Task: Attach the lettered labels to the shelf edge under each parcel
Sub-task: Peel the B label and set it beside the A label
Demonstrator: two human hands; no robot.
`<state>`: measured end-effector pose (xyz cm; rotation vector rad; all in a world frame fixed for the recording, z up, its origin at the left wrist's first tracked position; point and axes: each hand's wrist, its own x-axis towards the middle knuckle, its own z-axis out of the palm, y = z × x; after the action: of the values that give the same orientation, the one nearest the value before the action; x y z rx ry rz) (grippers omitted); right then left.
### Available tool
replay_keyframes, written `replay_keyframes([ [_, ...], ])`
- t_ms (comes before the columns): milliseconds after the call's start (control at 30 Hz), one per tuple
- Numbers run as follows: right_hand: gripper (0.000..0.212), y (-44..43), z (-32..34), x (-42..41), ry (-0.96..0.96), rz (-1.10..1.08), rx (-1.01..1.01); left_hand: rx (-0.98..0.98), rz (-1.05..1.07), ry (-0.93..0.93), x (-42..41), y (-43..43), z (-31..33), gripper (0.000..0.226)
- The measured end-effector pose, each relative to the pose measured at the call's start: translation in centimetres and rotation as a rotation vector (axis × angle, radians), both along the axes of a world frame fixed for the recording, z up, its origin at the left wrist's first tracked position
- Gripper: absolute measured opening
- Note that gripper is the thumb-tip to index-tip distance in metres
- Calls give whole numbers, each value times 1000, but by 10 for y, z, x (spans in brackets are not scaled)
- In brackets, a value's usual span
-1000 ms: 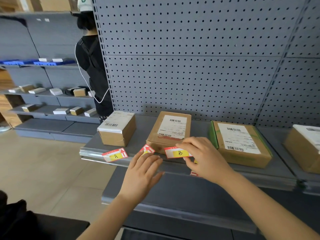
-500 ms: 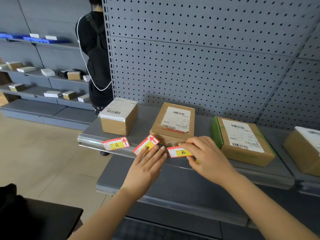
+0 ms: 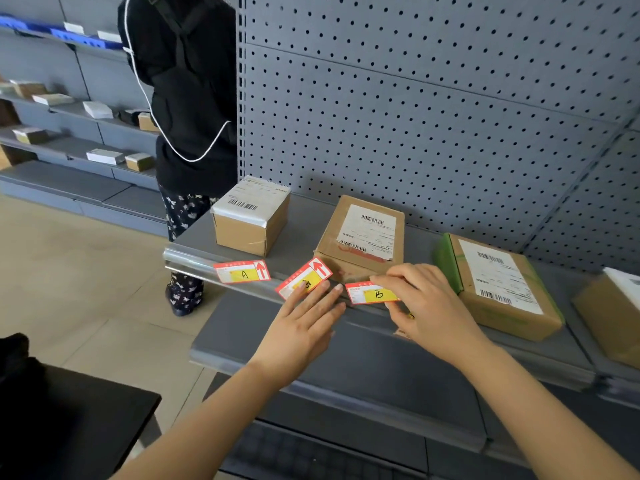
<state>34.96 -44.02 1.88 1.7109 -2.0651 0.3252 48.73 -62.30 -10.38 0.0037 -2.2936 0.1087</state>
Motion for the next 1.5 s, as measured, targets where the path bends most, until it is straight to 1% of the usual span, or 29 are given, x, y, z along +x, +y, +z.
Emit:
replay_keyframes([
  [133, 46, 0, -4, -2, -23, -13, 151, 10, 5, -32, 1, 0, 1, 52],
  [233, 48, -2, -6, 2, -118, -61, 180, 21, 3, -48, 1, 0, 2, 52],
  [333, 45, -4, -6, 7, -206, -83, 198, 21, -17, -59, 2, -2, 1, 44],
  [400, 37, -2, -6, 8, -240, -80, 163, 22, -21, -75, 3, -3, 1, 42],
  [467, 31, -1, -8, 8, -228, -78, 119, 24, -23, -81, 3, -2, 2, 42],
  [633, 40, -5, -18, 13, -164, -117, 75, 40, -23, -99, 4, -1, 4, 54],
  [700, 39, -6, -17, 14, -122, -120, 62, 30, -23, -100, 4, -2, 4, 55],
  [800, 31, -4, -12, 14, -97, -104, 9, 13, -47, -70, 5, -2, 5, 47],
  [967, 29, 12, -4, 13, -132, -143, -99, 44, -162, -33, 13, 6, 5, 44],
  [1033, 28, 23, -4, 15, -145, -174, -97, 75, -213, -41, 15, 12, 0, 42],
  [1133, 32, 44, -3, 17, -168, -250, -91, 144, -260, -49, 14, 23, 0, 39],
  [1233, 33, 64, -3, 22, -184, -314, -123, 196, -316, -16, 9, 35, 9, 37],
  [1500, 33, 110, -11, 34, -208, -407, -146, 222, -418, 16, -12, 72, 35, 33],
])
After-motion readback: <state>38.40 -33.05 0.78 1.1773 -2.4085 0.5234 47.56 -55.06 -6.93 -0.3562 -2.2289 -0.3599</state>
